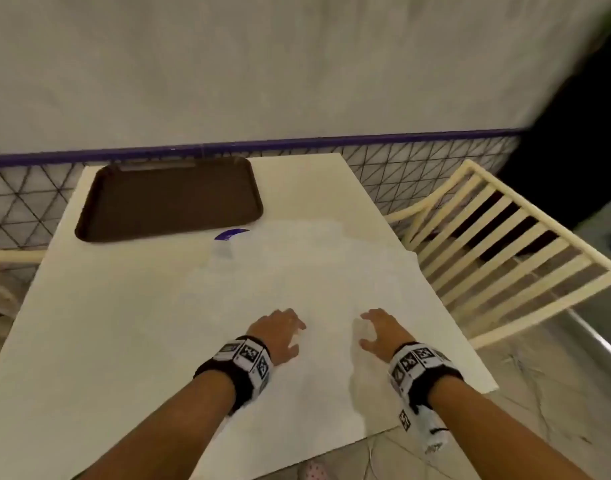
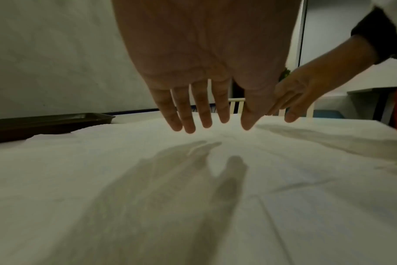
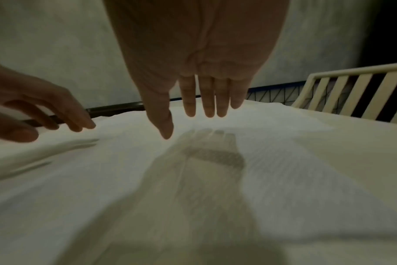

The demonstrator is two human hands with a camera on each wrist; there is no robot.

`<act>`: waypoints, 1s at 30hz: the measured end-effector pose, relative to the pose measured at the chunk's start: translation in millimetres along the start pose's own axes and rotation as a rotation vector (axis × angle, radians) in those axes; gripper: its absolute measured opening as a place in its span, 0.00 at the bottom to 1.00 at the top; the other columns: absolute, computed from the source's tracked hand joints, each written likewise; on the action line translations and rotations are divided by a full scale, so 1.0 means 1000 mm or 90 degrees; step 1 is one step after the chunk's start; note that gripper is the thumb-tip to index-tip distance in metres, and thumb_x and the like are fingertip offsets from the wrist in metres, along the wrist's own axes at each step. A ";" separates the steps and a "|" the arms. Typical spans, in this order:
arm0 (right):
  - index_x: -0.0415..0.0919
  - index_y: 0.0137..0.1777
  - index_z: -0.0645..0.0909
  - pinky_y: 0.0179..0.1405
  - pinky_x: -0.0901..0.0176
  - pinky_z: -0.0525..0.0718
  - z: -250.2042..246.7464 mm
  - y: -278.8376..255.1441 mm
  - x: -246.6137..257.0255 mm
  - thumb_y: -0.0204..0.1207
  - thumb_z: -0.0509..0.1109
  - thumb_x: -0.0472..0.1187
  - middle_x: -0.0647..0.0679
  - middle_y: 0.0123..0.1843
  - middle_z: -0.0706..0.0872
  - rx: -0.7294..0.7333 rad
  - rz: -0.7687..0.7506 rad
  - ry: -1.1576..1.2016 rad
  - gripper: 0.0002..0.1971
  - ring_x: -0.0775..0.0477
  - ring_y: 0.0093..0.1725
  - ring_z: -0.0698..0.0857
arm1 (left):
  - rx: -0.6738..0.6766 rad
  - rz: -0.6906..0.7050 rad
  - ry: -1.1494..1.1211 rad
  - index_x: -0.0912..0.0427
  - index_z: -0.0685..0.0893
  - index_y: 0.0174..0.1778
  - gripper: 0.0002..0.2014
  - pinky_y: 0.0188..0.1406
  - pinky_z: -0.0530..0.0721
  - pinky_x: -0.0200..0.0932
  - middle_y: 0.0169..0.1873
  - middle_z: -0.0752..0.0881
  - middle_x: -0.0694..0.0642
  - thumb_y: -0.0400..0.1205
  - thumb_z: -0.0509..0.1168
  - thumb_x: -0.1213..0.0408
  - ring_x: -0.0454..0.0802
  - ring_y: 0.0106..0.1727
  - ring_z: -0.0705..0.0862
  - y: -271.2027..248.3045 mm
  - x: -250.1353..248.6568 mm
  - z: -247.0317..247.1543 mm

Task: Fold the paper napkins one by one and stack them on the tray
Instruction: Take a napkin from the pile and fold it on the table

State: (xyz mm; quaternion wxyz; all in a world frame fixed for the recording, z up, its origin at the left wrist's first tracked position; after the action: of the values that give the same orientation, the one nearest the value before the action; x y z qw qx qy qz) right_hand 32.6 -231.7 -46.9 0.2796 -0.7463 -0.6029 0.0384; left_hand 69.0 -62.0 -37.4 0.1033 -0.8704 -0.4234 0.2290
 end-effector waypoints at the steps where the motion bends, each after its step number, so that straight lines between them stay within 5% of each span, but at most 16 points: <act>1: 0.43 0.79 0.60 0.77 0.60 0.60 -0.006 0.010 -0.006 0.80 0.64 0.44 0.46 0.81 0.60 -0.018 0.003 0.016 0.29 0.46 0.80 0.63 | -0.001 -0.018 -0.002 0.53 0.67 0.75 0.23 0.70 0.69 0.47 0.73 0.67 0.52 0.84 0.58 0.55 0.53 0.73 0.69 0.008 0.001 -0.002; 9: 0.42 0.77 0.63 0.74 0.56 0.68 -0.047 0.078 -0.044 0.78 0.67 0.45 0.46 0.78 0.64 -0.034 0.008 0.051 0.29 0.45 0.76 0.68 | -0.055 -0.199 -0.089 0.53 0.60 0.79 0.29 0.74 0.67 0.46 0.75 0.66 0.52 0.82 0.59 0.52 0.52 0.75 0.65 0.061 0.027 -0.032; 18: 0.45 0.80 0.56 0.76 0.52 0.64 -0.040 0.116 0.002 0.69 0.74 0.54 0.47 0.79 0.61 0.078 -0.145 -0.128 0.43 0.43 0.78 0.61 | -0.011 -0.187 -0.124 0.54 0.53 0.81 0.37 0.75 0.65 0.45 0.77 0.61 0.51 0.80 0.64 0.53 0.52 0.77 0.61 0.082 0.010 -0.029; 23: 0.46 0.71 0.68 0.71 0.52 0.65 -0.039 0.118 0.005 0.69 0.74 0.54 0.47 0.71 0.69 0.089 -0.138 -0.153 0.32 0.43 0.72 0.66 | -0.005 -0.241 -0.253 0.53 0.51 0.82 0.38 0.75 0.66 0.45 0.74 0.69 0.56 0.81 0.66 0.57 0.53 0.75 0.67 0.090 0.013 -0.026; 27: 0.46 0.72 0.72 0.72 0.54 0.63 -0.043 0.115 0.006 0.74 0.70 0.52 0.47 0.71 0.73 0.107 -0.143 -0.136 0.27 0.44 0.73 0.65 | -0.007 -0.287 -0.374 0.55 0.59 0.79 0.35 0.67 0.71 0.41 0.70 0.75 0.62 0.79 0.69 0.61 0.57 0.70 0.75 0.099 0.013 -0.021; 30: 0.51 0.53 0.79 0.65 0.56 0.68 -0.066 0.106 0.011 0.75 0.70 0.50 0.48 0.55 0.76 0.104 -0.161 -0.083 0.09 0.45 0.66 0.72 | -0.010 -0.270 -0.347 0.58 0.72 0.72 0.26 0.63 0.72 0.36 0.69 0.78 0.58 0.78 0.69 0.61 0.54 0.69 0.76 0.102 0.007 -0.032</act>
State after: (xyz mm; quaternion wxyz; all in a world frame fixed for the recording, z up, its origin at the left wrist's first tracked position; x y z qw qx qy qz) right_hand 154.9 -258.3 -37.5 0.3026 -0.6352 -0.7035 0.1002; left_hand 158.5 -119.7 -50.0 0.0252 -0.6705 -0.6089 0.4232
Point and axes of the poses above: each hand's wrist, its own y-axis towards the middle knuckle, its own z-axis out of the palm, x = y × z, the point moved 10 cm from there along y, towards the middle knuckle
